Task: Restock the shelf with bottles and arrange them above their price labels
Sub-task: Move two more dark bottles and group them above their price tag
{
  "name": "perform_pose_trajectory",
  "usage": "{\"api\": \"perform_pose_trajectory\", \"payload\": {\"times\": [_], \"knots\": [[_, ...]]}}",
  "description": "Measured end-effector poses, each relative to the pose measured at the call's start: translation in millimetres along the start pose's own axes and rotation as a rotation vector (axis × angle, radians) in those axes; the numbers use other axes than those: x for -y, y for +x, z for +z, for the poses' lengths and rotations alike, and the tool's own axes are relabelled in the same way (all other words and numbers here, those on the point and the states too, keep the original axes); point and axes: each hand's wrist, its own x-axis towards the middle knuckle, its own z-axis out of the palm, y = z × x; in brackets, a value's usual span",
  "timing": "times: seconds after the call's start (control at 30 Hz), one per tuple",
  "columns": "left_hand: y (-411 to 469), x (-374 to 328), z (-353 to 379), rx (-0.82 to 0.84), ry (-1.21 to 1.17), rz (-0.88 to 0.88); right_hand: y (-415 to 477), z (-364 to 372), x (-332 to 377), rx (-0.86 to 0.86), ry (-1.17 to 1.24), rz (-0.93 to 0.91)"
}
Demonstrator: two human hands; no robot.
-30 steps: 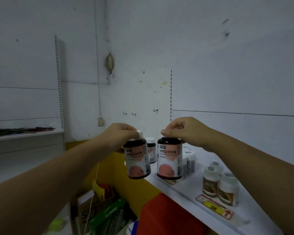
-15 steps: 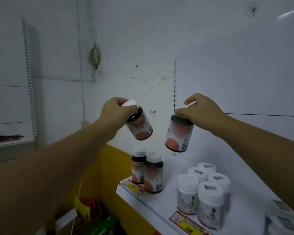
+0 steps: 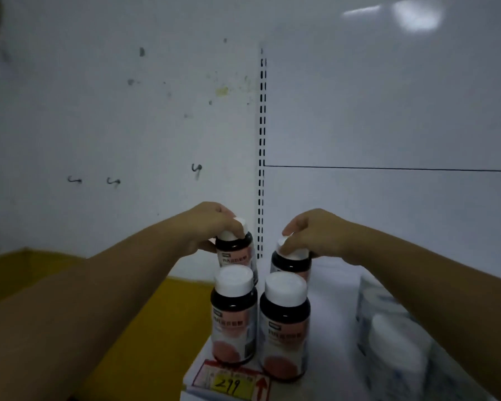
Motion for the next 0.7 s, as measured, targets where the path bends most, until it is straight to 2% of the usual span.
{"api": "perform_pose_trajectory", "payload": {"times": [0.13,0.27,0.37,0.47,0.57,0.7], "knots": [[14,17,17,0.21,0.09,-0.039,-1,12,-7,0.03,0.002,0.088],[22,29,24,0.283,0.017,-0.044,-3,19,-4,0.012,0.023,0.117],[17,38,25,0.277,-0.164,-0.043,-10,22,-3,0.015,0.043,0.131],[-1,56,31,0.232,-0.483,-0.016,-18,32,-2,-0.048,0.108,0.135],[-24,79,45,0.24,-0.751,-0.014,-28,47,-2,-0.184,0.338,0.135],[-40,97,58,0.261,-0.904,0.02,-45,74,-10,-0.47,0.851,0.145]]}}
